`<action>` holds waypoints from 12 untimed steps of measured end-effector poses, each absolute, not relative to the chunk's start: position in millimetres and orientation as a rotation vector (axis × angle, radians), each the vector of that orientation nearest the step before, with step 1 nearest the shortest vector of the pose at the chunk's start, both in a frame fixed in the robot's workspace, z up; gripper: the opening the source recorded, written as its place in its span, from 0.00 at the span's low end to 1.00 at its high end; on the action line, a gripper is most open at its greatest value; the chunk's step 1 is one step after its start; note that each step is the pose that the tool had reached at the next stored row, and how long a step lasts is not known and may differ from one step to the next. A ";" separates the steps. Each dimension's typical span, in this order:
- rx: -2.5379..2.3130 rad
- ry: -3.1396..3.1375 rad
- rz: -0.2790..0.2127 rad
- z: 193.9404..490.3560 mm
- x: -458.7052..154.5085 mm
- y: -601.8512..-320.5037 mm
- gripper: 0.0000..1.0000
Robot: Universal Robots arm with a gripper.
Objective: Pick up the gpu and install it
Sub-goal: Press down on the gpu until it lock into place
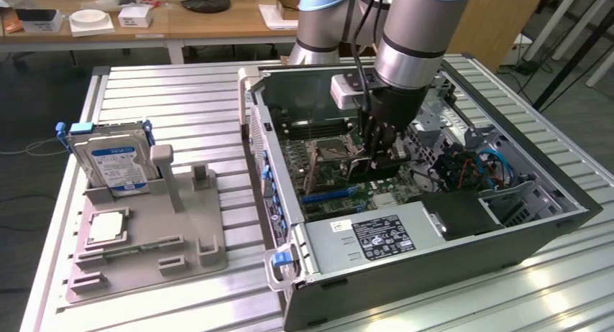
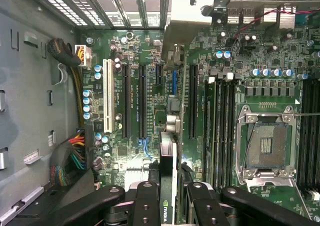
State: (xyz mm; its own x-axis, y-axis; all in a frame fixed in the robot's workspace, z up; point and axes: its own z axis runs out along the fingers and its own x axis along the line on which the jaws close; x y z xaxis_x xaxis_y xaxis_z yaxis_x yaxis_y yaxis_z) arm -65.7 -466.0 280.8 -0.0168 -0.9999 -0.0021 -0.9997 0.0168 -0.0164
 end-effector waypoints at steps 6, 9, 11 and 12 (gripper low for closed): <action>-2.193 2.230 -0.018 280.6 -65.7 -466.0 0.26; -2.196 2.227 -0.018 280.7 -65.7 -466.0 0.26; -2.197 2.226 -0.018 280.6 -65.7 -466.0 0.26; -2.197 2.226 -0.018 280.6 -65.7 -466.0 0.26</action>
